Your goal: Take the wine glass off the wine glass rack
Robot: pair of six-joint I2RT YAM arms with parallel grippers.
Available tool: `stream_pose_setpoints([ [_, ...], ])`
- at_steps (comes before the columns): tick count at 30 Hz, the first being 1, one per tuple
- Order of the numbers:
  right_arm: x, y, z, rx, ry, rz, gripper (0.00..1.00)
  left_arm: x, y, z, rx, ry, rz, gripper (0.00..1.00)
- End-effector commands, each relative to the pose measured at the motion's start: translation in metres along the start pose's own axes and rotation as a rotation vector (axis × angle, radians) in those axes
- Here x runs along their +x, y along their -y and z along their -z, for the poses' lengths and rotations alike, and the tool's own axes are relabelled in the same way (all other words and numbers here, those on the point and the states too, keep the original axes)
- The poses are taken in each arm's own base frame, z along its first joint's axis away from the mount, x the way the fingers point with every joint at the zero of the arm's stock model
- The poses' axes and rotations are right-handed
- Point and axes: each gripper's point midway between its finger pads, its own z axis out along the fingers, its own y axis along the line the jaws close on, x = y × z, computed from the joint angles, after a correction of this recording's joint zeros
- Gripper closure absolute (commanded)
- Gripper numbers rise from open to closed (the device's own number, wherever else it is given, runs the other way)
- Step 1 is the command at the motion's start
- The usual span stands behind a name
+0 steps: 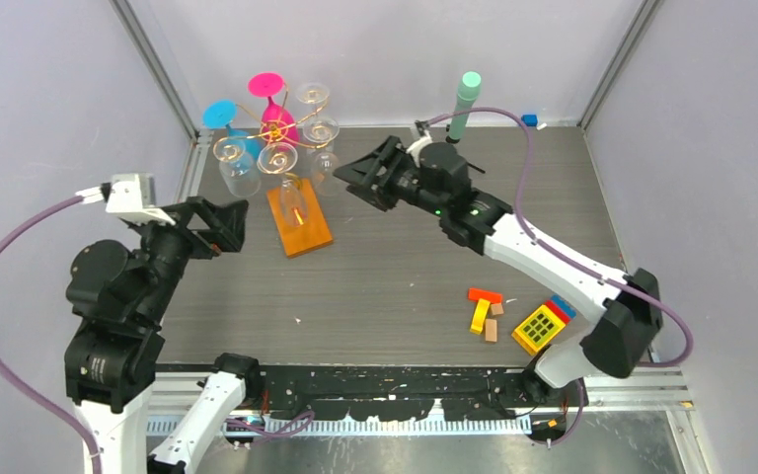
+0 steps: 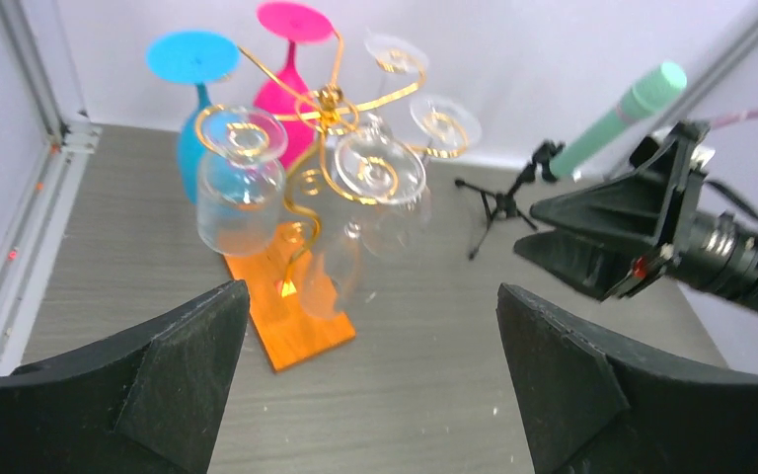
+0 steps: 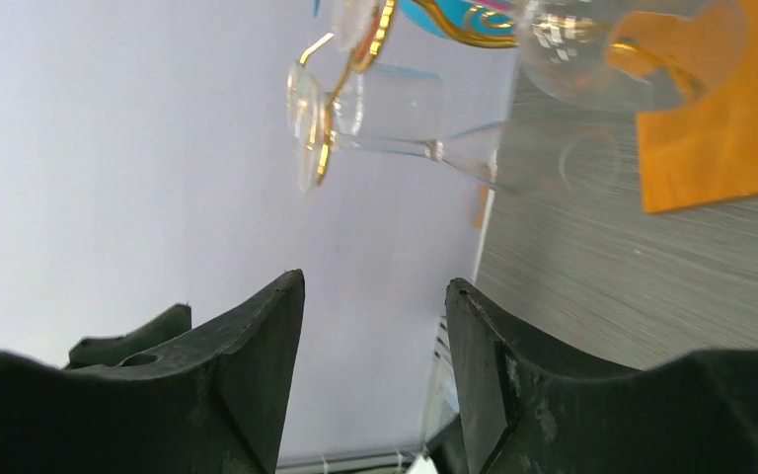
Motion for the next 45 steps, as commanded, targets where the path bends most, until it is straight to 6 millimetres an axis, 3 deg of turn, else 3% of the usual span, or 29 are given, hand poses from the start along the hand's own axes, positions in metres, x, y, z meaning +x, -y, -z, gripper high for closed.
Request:
stream_pose_setpoints([
  [1, -0.019, -0.06, -0.022, -0.113, 0.148, -0.074, 0.42, -0.045, -0.012, 0.007, -0.099, 0.177, 0.046, 0.0],
  [8, -0.015, -0.07, -0.063, -0.114, 0.168, -0.076, 0.43, -0.038, -0.009, 0.009, -0.073, 0.177, 0.073, 0.0],
  [11, -0.008, -0.066, -0.078, -0.084, 0.147, -0.07, 0.43, -0.039, -0.013, 0.013, -0.097, 0.187, 0.072, 0.0],
  [18, -0.007, -0.055, -0.096, -0.021, 0.144, -0.064, 0.47, -0.05, -0.027, 0.031, -0.171, 0.262, 0.057, 0.0],
  [23, -0.004, -0.051, -0.109, -0.013, 0.13, -0.058, 0.53, -0.046, -0.03, 0.034, -0.181, 0.256, 0.047, 0.0],
  [29, 0.004, -0.052, -0.118, -0.034, 0.087, -0.068, 0.55, -0.041, -0.034, 0.033, -0.199, 0.245, 0.037, 0.0],
  [31, 0.006, -0.054, -0.12, -0.044, 0.079, -0.068, 0.59, -0.041, -0.034, 0.034, -0.199, 0.244, 0.032, 0.0],
  [37, 0.006, -0.061, -0.119, -0.071, 0.075, -0.063, 0.86, -0.039, -0.036, 0.033, -0.207, 0.24, 0.03, 0.0],
  [41, 0.005, -0.069, -0.117, -0.11, 0.08, -0.07, 0.99, -0.037, -0.037, 0.033, -0.21, 0.238, 0.025, 0.0],
  [45, 0.003, -0.082, -0.111, -0.158, 0.093, -0.027, 0.99, -0.038, -0.038, 0.033, -0.214, 0.241, 0.027, 0.0],
])
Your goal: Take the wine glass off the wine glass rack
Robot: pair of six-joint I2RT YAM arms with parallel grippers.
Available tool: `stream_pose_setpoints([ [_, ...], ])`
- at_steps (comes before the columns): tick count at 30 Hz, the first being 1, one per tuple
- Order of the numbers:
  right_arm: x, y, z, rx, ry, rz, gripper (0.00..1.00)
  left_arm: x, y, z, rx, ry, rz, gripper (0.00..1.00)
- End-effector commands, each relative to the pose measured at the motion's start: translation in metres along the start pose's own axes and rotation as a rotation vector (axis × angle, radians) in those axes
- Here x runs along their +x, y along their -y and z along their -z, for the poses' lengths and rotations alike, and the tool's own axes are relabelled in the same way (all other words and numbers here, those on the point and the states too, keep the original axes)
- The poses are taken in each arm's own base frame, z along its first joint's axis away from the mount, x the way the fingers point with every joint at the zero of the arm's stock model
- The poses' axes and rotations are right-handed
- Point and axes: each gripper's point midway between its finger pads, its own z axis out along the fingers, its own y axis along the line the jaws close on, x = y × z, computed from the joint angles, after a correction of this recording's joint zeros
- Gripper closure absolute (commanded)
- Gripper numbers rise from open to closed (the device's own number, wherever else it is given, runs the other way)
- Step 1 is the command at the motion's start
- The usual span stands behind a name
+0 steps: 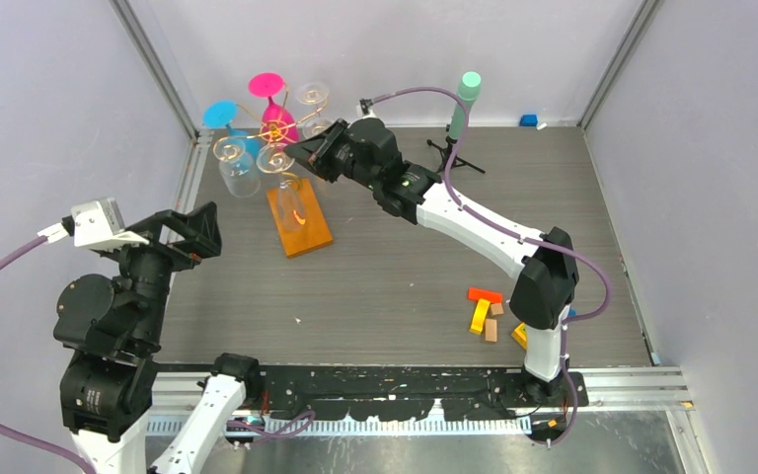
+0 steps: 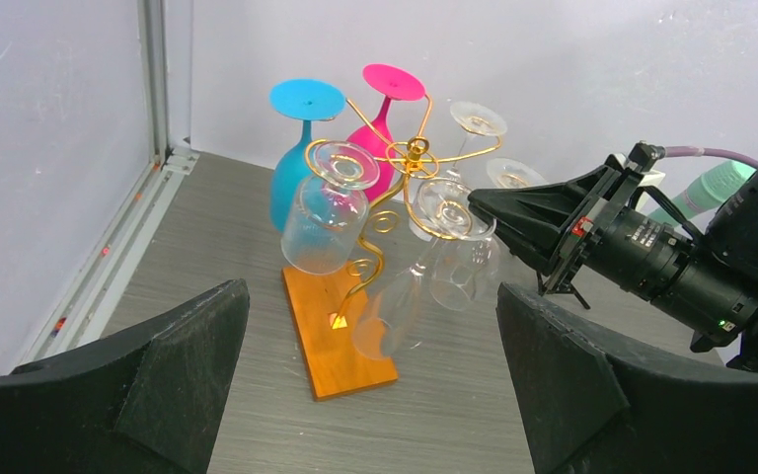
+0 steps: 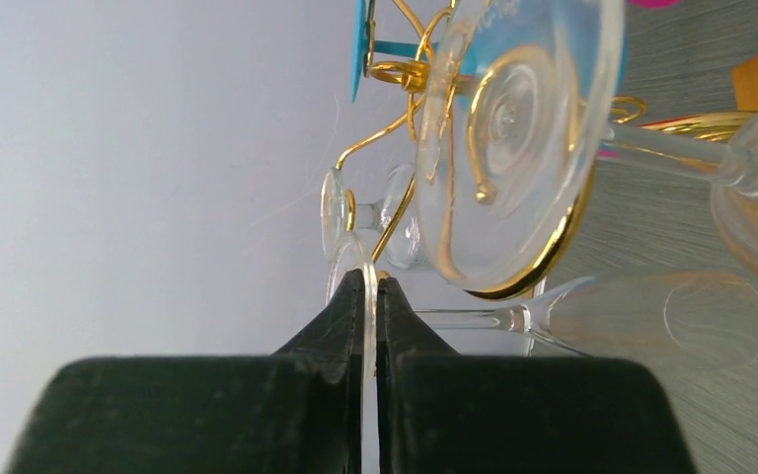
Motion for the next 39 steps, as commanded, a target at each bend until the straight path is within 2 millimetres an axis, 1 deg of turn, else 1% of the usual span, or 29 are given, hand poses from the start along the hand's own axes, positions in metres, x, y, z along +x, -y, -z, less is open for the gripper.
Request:
stream_pose_setpoints([
  [1, -0.006, -0.048, 0.012, -0.147, 0.033, 0.044, 0.99, -0.01, -0.002, 0.0, -0.01, 0.046, -0.002, 0.0],
  [5, -0.002, -0.061, 0.022, -0.18, 0.034, 0.084, 1.0, -0.007, -0.002, -0.002, -0.015, 0.037, -0.003, 0.0],
  [13, 0.017, -0.071, 0.033, -0.189, -0.002, 0.097, 1.0, -0.003, -0.002, -0.005, -0.014, 0.02, -0.002, 0.0],
  [17, 0.021, -0.076, 0.034, -0.202, -0.004, 0.114, 1.0, -0.002, -0.002, -0.005, -0.014, 0.019, -0.002, 0.0],
  [20, 0.021, -0.076, 0.028, -0.207, 0.001, 0.124, 1.0, -0.001, -0.002, -0.006, -0.013, 0.014, -0.003, 0.0],
  [21, 0.02, -0.08, 0.027, -0.214, 0.004, 0.128, 1.0, 0.0, -0.002, -0.006, -0.013, 0.012, -0.004, 0.0],
  [22, 0.021, -0.077, 0.023, -0.212, 0.005, 0.13, 1.0, -0.001, -0.002, -0.006, -0.013, 0.012, -0.004, 0.0],
  [23, 0.02, -0.081, 0.022, -0.22, 0.011, 0.132, 1.0, 0.0, -0.001, -0.006, -0.012, 0.01, -0.004, 0.0],
  [24, 0.02, -0.079, 0.018, -0.221, 0.015, 0.134, 1.0, 0.0, -0.002, -0.006, -0.012, 0.009, -0.004, 0.0],
  [30, 0.012, -0.086, 0.009, -0.235, 0.057, 0.136, 1.0, 0.002, -0.002, -0.005, -0.015, 0.001, -0.008, 0.0],
  [36, 0.009, -0.08, -0.002, -0.202, 0.081, 0.145, 1.0, 0.003, -0.003, -0.006, -0.017, -0.003, -0.01, 0.0],
  [39, 0.001, -0.076, -0.006, -0.181, 0.121, 0.166, 1.0, 0.004, -0.003, -0.006, -0.016, -0.003, -0.013, 0.0],
])
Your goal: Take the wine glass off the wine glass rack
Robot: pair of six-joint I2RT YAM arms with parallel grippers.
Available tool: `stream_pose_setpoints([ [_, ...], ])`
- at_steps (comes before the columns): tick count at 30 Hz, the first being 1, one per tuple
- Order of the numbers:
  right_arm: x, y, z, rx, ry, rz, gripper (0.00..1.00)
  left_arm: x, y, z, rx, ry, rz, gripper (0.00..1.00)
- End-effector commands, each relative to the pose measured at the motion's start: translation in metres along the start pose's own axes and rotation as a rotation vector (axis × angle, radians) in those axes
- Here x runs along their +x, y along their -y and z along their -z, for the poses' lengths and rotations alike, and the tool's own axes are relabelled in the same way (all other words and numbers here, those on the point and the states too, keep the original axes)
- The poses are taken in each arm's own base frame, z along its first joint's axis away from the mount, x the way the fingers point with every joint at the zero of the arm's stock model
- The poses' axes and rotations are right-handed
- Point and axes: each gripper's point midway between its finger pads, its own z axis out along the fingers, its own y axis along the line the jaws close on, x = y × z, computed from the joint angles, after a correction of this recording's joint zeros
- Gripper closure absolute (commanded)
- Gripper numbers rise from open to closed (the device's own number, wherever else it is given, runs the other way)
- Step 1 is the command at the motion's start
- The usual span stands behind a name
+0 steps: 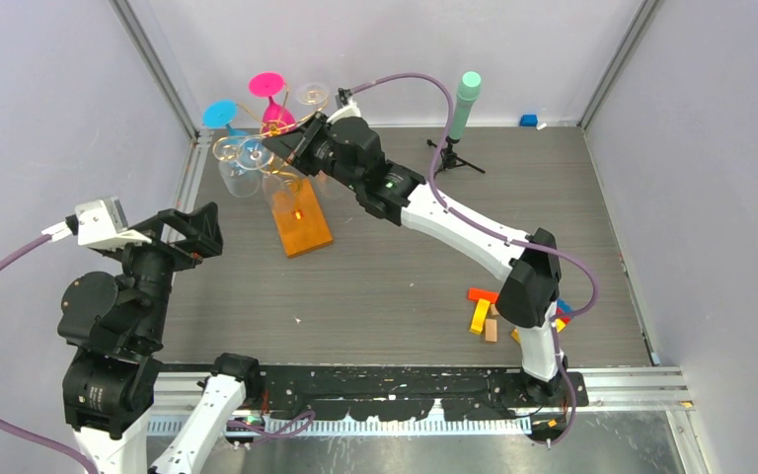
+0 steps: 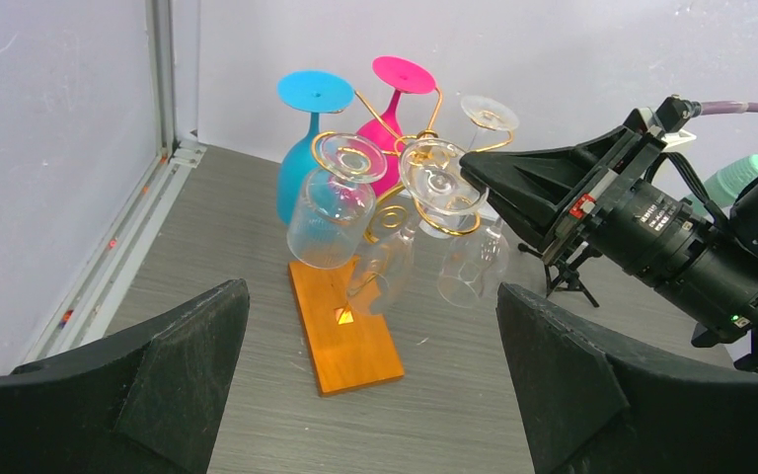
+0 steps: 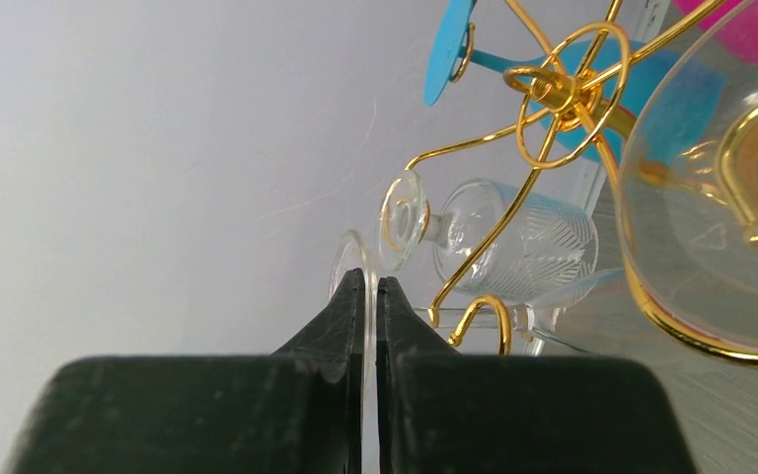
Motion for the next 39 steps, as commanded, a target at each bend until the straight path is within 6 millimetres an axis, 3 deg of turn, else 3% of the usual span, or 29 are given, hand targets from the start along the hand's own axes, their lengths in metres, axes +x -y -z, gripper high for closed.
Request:
stream_pose_setpoints([
  [1, -0.025, -0.03, -0.001, -0.054, 0.107, 0.046, 1.0, -0.001, 0.001, -0.003, 0.001, 0.006, -0.009, 0.0],
  [9, -0.056, -0.017, -0.006, 0.002, 0.215, 0.063, 1.0, 0.01, 0.007, -0.007, 0.037, -0.048, -0.034, 0.0],
  [17, -0.081, -0.018, 0.011, 0.034, 0.291, 0.005, 1.0, 0.025, 0.025, -0.013, 0.137, -0.112, -0.035, 0.0],
  [18, -0.08, -0.007, 0.012, 0.069, 0.293, -0.005, 1.0, 0.027, 0.028, -0.014, 0.151, -0.118, -0.036, 0.0],
  [22, -0.084, -0.004, 0.026, 0.072, 0.309, -0.064, 1.0, 0.032, 0.037, -0.014, 0.205, -0.138, -0.037, 0.0],
  [31, -0.088, -0.031, 0.061, -0.009, 0.278, -0.159, 1.0, 0.045, 0.056, -0.017, 0.314, -0.191, -0.037, 0.0],
  [39, -0.072, -0.039, 0.095, -0.027, 0.174, -0.203, 1.0, 0.065, 0.079, -0.019, 0.457, -0.252, -0.039, 0.0],
])
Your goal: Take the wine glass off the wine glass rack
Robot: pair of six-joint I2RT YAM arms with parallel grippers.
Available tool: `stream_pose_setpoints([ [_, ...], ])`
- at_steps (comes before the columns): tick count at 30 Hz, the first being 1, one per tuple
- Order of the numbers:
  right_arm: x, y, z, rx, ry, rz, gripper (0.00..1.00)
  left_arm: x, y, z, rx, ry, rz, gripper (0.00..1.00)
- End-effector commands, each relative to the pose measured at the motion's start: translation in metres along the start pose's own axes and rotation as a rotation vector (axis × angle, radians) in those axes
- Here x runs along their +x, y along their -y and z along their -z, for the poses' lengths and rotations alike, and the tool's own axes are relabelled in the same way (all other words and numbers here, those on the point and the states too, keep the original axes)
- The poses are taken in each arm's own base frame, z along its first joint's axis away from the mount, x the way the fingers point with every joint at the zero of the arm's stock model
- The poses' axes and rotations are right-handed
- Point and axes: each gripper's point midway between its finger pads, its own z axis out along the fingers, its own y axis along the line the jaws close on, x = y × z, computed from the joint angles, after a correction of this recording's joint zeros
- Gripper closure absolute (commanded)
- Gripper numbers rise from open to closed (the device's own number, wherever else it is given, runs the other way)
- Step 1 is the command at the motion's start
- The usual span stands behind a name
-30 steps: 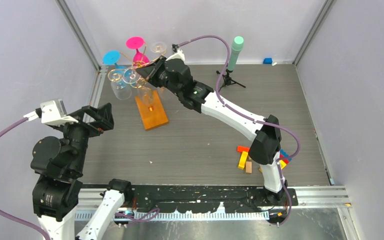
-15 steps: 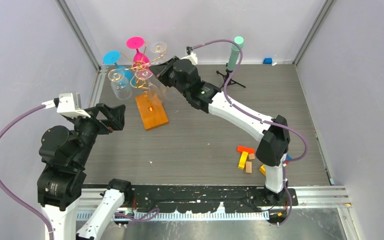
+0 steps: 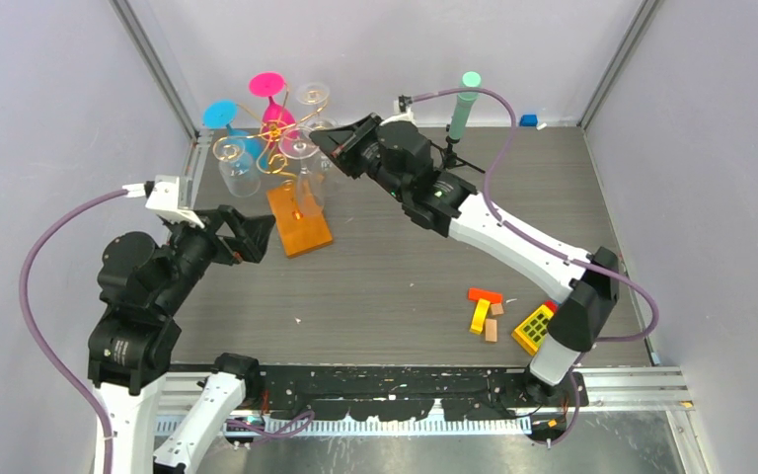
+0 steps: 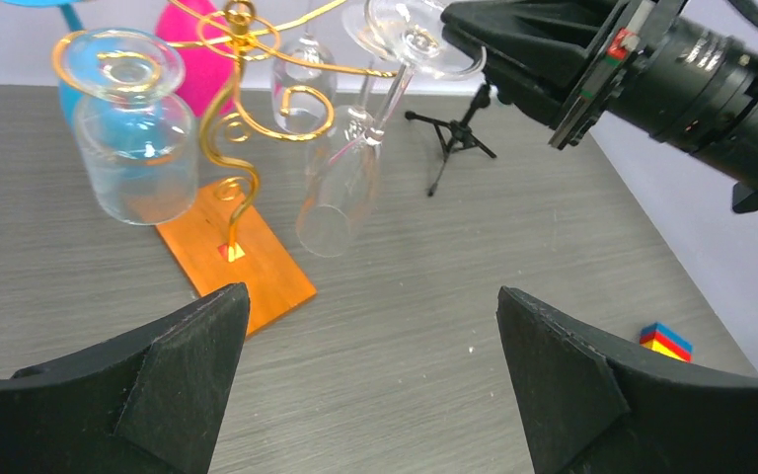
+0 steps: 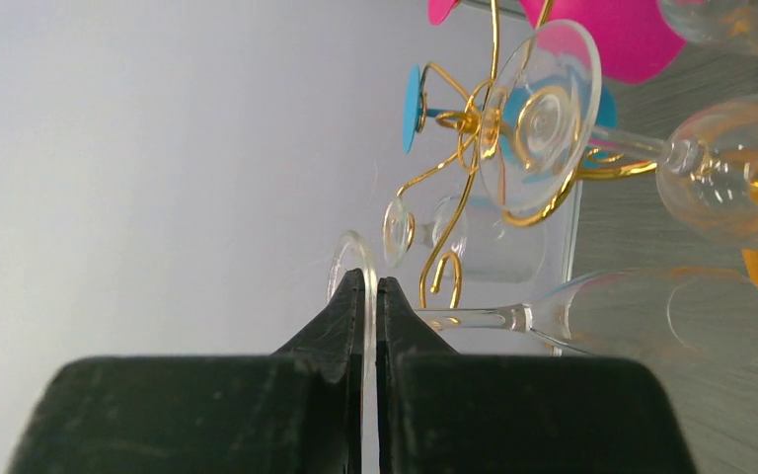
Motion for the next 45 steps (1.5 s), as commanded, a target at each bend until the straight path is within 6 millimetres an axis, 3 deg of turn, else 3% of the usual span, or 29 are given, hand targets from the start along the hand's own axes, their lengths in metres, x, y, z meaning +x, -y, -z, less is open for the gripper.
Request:
stream_pose_setpoints([
  [1, -0.008, -0.041, 0.038, -0.115, -0.037, -0.078, 1.0, -0.001, 0.025, -0.012, 0.161, 0.01, -0.041, 0.0],
  [7, -0.003, -0.04, 0.077, -0.124, -0.11, -0.088, 1.0, 0.015, 0.068, -0.011, 0.479, 0.013, -0.133, 0.0],
  [9, -0.003, -0.036, 0.089, -0.11, -0.126, -0.103, 1.0, 0.02, 0.071, -0.015, 0.524, 0.038, -0.156, 0.0],
  [12, -0.002, -0.045, 0.106, -0.134, -0.16, -0.144, 1.0, 0.021, 0.072, -0.025, 0.545, 0.083, -0.16, 0.01],
  [16, 0.007, -0.047, 0.117, -0.137, -0.228, -0.185, 1.0, 0.021, 0.085, -0.03, 0.652, 0.114, -0.169, 0.09],
  [25, 0.026, -0.038, 0.122, -0.108, -0.329, -0.264, 1.0, 0.019, 0.102, -0.032, 0.793, 0.131, -0.198, 0.23],
  [32, 0.032, -0.044, 0.126, -0.135, -0.381, -0.314, 1.0, 0.038, 0.108, -0.038, 0.881, -0.001, -0.102, 0.44],
  [40, 0.027, -0.052, 0.134, -0.16, -0.371, -0.338, 1.0, 0.043, 0.113, -0.034, 0.927, -0.022, -0.025, 0.48],
  [45, 0.027, -0.054, 0.136, -0.166, -0.379, -0.356, 1.0, 0.043, 0.119, -0.029, 0.982, -0.051, 0.0, 0.69],
])
